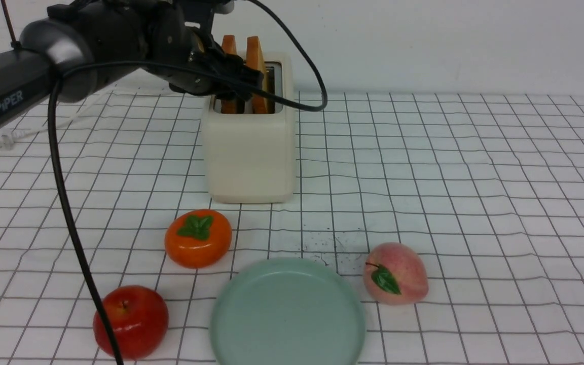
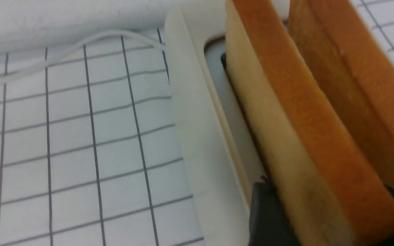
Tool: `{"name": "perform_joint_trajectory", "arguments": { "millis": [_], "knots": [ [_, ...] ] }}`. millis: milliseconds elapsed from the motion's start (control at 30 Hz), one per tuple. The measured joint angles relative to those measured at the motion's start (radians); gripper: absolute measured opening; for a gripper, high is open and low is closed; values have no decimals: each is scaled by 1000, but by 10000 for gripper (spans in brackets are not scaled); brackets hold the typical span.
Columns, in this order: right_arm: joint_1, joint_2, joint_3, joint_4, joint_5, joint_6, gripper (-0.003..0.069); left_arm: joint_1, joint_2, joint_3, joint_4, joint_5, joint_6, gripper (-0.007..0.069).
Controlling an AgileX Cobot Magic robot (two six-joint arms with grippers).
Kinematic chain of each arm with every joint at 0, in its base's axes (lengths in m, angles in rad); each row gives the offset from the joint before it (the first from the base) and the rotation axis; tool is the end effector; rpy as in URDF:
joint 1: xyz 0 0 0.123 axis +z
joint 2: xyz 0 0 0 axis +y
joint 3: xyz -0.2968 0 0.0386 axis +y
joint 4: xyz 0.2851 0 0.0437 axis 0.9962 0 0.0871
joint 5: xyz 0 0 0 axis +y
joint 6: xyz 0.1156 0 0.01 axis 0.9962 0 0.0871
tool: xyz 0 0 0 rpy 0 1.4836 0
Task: Take toasted bread from bread machine on white checkered table place on plate.
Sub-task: 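Reach for a toast slice standing in the toaster with the left gripper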
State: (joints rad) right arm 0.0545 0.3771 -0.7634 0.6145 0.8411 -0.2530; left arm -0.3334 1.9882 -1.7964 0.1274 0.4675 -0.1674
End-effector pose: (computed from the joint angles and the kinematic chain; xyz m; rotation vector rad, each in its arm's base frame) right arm 0.0841 0.0546 0.3884 -0.1931 1.8393 0.5760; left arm 0.5137 -0.1709 0.3047 0.2656 2.1266 -0.1653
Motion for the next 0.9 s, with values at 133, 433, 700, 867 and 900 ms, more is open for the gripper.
{"name": "perform_joint_trajectory", "arguments": {
  "millis": [133, 433, 700, 867, 900],
  "knots": [
    [0, 0, 0, 0, -6, 0, 18, 0, 1, 0, 2, -50, -2, 360],
    [0, 0, 0, 3, -7, 0, 26, 0, 24, 0, 21, -104, -7, 256],
    [0, 0, 0, 28, -6, -1, 32, 0, 47, 0, 20, -142, -8, 99],
    [0, 0, 0, 30, -6, -1, 30, 0, -1, 0, 20, -140, -11, 99],
    [0, 0, 0, 30, -7, -1, 24, 0, -20, 0, 20, -136, -11, 99]
  ]
}}
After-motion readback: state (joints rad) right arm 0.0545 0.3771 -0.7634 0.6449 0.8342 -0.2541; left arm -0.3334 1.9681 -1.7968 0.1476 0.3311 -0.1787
